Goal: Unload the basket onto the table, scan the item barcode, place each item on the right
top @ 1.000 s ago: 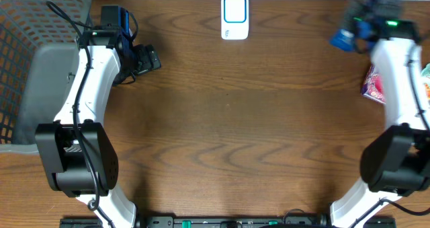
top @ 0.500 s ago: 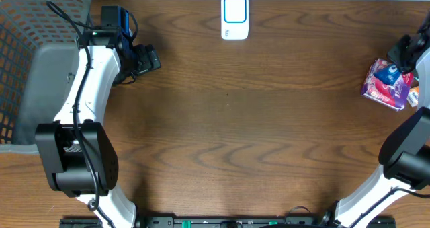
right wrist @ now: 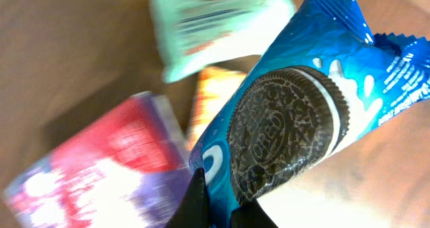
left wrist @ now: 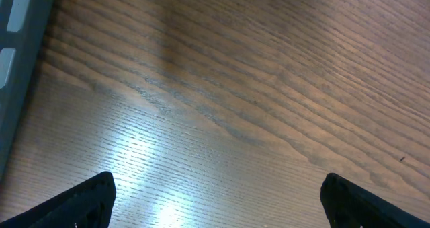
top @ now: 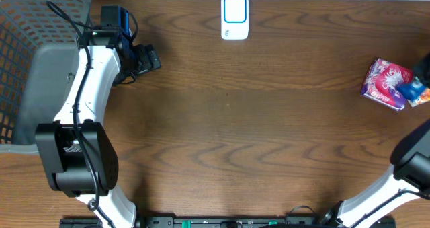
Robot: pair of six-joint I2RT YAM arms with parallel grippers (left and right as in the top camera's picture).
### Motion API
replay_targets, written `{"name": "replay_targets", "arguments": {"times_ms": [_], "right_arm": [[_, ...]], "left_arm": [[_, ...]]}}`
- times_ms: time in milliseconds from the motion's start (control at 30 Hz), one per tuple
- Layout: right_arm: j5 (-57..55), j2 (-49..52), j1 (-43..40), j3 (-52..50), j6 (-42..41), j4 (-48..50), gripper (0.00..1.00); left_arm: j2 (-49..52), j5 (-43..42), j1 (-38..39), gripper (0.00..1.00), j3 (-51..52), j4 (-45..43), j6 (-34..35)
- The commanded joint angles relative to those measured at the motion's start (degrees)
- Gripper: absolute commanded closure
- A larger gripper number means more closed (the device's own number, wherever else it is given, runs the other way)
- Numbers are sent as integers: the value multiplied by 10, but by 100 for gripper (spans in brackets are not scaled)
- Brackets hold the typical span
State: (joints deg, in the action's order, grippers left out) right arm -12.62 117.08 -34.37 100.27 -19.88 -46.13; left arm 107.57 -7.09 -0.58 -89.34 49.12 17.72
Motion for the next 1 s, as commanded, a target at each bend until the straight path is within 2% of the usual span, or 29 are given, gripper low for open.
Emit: {"name": "replay_targets", "arguments": {"times_ms": [0,100,233,267,300,367,400,467,500,533,700,867,900,967], "right_arm": [[-12,-9,-28,1,25,-4,98],[-12,-7,-40,0,70,-4,94],[-12,-7,-42,0,77,-10,87],[-9,-7,-42,0,77,-10,80],[0,-7,-41,0,77,-11,63],[16,-7,-41,0,77,-16,38],[23,-7,-41,0,77,-18,22],[31,-9,-41,0,67,-27,16],[31,-11,-40,0,58,-35,11],[31,-15,-40,0,48,-43,1],[62,-67,-38,0,25,-83,1],[192,-143,-38,0,26,-123,1],[243,-174,-35,0,28,-153,1],[271,-204,-28,0,28,-186,1]], "left_arm": [[2,9,0,2,-1,3,-5],[2,9,0,2,-1,3,-5],[2,9,0,2,-1,3,-5],[2,9,0,2,-1,3,-5],[2,9,0,2,-1,3,-5],[2,9,0,2,-1,3,-5],[2,9,0,2,-1,3,-5],[2,9,0,2,-1,3,-5],[2,9,0,2,-1,3,-5],[2,9,0,2,-1,3,-5],[2,9,0,2,-1,3,-5],[2,9,0,2,-1,3,-5],[2,9,0,2,-1,3,-5],[2,9,0,2,-1,3,-5]]}}
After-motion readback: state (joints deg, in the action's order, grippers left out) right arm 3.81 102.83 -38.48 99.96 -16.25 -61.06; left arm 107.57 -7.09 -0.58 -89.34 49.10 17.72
